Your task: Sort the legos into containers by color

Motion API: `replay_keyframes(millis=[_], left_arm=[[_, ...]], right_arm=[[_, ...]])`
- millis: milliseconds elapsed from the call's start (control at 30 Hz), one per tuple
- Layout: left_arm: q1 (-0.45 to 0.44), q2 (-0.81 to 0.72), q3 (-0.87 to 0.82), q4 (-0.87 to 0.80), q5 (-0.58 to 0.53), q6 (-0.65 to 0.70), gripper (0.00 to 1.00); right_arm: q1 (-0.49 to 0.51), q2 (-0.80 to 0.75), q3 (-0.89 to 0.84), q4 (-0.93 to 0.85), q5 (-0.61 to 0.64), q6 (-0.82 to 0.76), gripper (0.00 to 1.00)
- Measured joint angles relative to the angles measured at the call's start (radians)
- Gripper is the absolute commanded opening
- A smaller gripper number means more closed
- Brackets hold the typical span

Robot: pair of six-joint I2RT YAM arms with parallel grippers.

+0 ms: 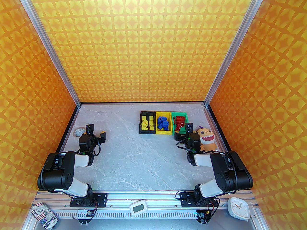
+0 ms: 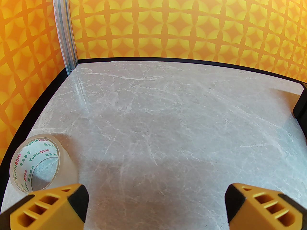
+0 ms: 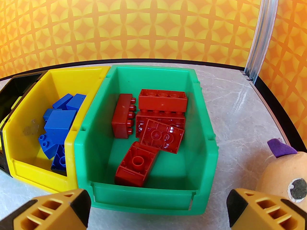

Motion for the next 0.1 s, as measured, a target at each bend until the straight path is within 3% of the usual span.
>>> replay_keyframes(millis=[100], left_arm=[[0.0,0.0,0.0,0.0,0.0,0.0,0.99]], right_arm=[[0.0,0.0,0.0,0.0,-0.002,0.0,0.98]])
